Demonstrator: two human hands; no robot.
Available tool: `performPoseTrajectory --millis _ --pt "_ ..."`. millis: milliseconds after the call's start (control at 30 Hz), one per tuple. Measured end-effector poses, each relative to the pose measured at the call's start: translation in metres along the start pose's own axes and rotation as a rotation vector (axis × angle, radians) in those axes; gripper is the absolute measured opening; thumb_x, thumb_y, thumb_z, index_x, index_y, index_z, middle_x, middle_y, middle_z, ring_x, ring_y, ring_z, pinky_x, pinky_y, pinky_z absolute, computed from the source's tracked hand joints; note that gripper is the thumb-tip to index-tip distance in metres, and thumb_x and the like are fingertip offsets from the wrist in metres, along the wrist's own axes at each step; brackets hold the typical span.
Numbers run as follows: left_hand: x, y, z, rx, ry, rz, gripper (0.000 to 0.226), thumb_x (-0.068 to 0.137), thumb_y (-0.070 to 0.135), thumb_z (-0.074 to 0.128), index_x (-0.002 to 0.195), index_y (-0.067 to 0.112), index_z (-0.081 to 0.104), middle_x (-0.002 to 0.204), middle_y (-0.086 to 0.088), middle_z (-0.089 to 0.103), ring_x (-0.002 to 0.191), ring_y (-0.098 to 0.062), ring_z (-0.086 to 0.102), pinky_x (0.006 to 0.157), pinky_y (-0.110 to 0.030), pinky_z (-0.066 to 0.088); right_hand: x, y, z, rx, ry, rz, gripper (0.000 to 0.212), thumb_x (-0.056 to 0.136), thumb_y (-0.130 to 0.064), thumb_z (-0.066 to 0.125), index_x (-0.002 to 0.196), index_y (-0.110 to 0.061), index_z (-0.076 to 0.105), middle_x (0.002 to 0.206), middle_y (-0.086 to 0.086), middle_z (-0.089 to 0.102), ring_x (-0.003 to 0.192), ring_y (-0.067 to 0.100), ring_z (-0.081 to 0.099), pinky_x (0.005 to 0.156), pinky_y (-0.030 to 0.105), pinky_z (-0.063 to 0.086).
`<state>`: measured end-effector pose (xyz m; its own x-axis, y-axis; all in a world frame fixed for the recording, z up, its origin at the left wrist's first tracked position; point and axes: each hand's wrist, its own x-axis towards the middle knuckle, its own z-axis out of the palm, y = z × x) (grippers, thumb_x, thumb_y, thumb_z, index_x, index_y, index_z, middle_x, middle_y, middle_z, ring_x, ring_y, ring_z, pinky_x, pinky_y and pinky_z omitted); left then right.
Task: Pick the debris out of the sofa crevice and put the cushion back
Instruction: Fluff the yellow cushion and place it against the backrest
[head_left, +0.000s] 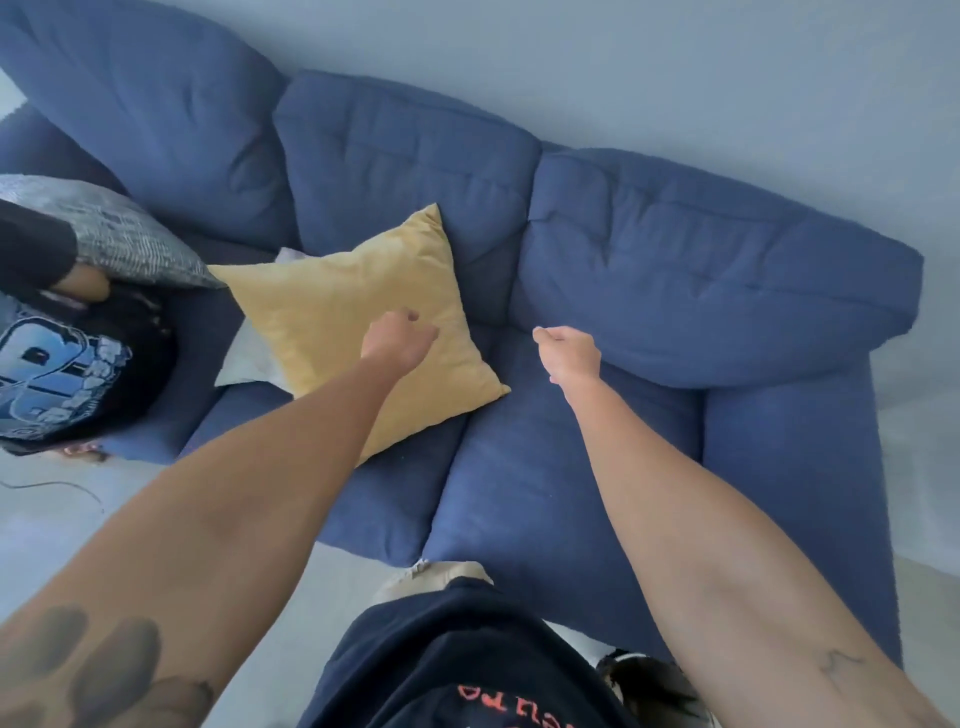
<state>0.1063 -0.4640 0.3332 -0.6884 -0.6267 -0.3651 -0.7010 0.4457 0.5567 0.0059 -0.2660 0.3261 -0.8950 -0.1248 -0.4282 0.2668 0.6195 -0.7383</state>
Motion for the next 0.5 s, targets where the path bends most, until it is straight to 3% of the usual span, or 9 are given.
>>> performPoseTrajectory --millis 133,267,500 --pt "0.053 -0.050 -0.029 0.025 0.048 -0.143 0.060 0.095 0.046 0.052 0.144 0.013 0.041 0.142 -0.011 0.048 0.121 -0.031 0.055 0.093 -0.038 0.048 0.036 -0.050 0.057 -0.048 -0.082 -0.021 0.026 0.090 -0.037 0.056 0.101 -0.019 0.071 0.077 -0.011 0.063 0.097 0.022 0.064 0.084 0.038 0.056" --pt "0.098 -0.093 -0.056 -0.022 0.119 -0.280 0.067 0.094 0.048 0.053 0.146 0.009 0.037 0.148 -0.014 0.038 0.125 -0.034 0.051 0.098 -0.042 0.047 0.068 -0.093 0.105 -0.132 -0.125 -0.068 0.033 0.092 -0.040 0.055 0.118 -0.022 0.066 0.114 -0.007 0.066 0.115 0.018 0.054 0.081 0.026 0.039" --pt "0.143 -0.139 -0.084 -0.154 0.244 -0.538 0.082 0.087 0.058 0.053 0.148 0.007 0.030 0.148 -0.012 0.034 0.126 -0.032 0.047 0.102 -0.047 0.042 0.118 -0.131 0.161 -0.266 -0.216 -0.059 0.050 0.093 -0.045 0.054 0.137 -0.023 0.051 0.131 -0.002 0.058 0.125 0.020 0.051 0.089 0.027 0.038"
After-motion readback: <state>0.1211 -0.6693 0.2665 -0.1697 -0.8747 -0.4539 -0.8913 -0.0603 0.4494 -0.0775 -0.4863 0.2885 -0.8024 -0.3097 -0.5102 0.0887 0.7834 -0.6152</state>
